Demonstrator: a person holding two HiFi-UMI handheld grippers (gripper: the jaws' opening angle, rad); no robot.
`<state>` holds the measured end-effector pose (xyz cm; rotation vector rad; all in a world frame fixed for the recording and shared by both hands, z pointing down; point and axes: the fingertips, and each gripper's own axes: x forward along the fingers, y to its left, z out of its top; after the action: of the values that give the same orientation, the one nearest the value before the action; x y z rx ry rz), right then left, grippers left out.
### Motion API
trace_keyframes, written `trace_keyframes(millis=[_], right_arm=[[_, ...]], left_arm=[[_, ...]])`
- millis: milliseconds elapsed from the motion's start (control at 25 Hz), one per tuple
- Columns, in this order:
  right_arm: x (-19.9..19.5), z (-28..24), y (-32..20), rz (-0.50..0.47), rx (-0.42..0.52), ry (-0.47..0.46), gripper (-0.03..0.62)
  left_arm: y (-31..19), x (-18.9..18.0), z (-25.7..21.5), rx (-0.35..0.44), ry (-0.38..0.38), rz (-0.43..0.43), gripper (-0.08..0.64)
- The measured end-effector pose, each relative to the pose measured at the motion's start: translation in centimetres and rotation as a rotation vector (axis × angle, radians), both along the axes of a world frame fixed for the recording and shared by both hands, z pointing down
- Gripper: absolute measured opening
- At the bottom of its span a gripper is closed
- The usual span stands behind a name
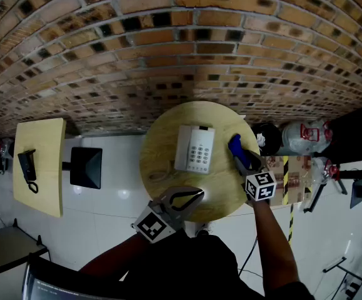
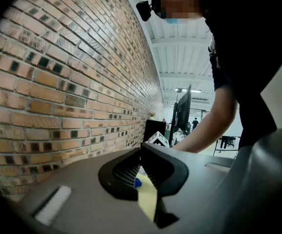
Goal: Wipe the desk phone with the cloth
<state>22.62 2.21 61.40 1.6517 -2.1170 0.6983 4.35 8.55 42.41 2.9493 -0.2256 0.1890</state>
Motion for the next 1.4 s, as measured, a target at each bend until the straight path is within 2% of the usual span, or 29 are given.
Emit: trace_keyframes(millis=[160, 320, 600, 760, 840, 920, 1000, 1120, 1200, 1280, 1400], right_arm=[[2.4, 5.8, -1.1, 0.012, -0.142, 0.005, 0.230], [2.6, 10.9, -1.2, -0.027, -0.276, 0.032, 0.232], [4.6, 13.9, -2.5, 0.038, -0.348, -0.023, 0.230], [4.8, 15.6, -2.1, 0.032, -0.402, -0.009, 0.190], [4.7, 15.9, -2.1, 0.032, -0.401, 0.011, 0.126], [4.6, 16.0, -2.2, 0.042, -0.393, 0.015, 0.103], [4.6, 16.2, -2.1, 0.055, -0.389, 0.006, 0.091], [4.7, 15.7, -2.5, 0.067, -0.366, -0.018, 0.077], [4.3, 14.4, -3.3, 0.065, -0.321, -0.036, 0.072], [3.5, 12.4, -4.4, 0.037, -0.265, -0.045, 0.072], [1.4, 9.2, -6.6, -0.056, -0.190, -0.029, 0.072]], left_arm=[[-1.0, 0.1, 0.2, 0.039, 0.013, 0.012, -0.003], [-1.9, -0.6, 0.9, -0.002, 0.006, -0.028, -0.003], [-1.9, -1.2, 1.6, 0.043, -0.003, -0.015, -0.003], [-1.8, -2.0, 2.5, -0.025, -0.022, -0.042, -0.003], [-1.9, -2.1, 2.8, -0.045, -0.020, -0.052, -0.003], [-2.0, -2.2, 3.0, -0.044, -0.023, -0.051, -0.003], [-2.0, -2.4, 3.3, -0.044, -0.033, -0.048, -0.003], [-2.1, -2.5, 3.2, -0.003, -0.034, -0.032, -0.003], [-2.1, -2.7, 3.5, -0.033, -0.043, -0.040, -0.003], [-2.0, -2.7, 3.3, -0.059, -0.031, -0.055, -0.003], [-2.0, -2.7, 2.9, -0.063, -0.017, -0.064, -0.003]])
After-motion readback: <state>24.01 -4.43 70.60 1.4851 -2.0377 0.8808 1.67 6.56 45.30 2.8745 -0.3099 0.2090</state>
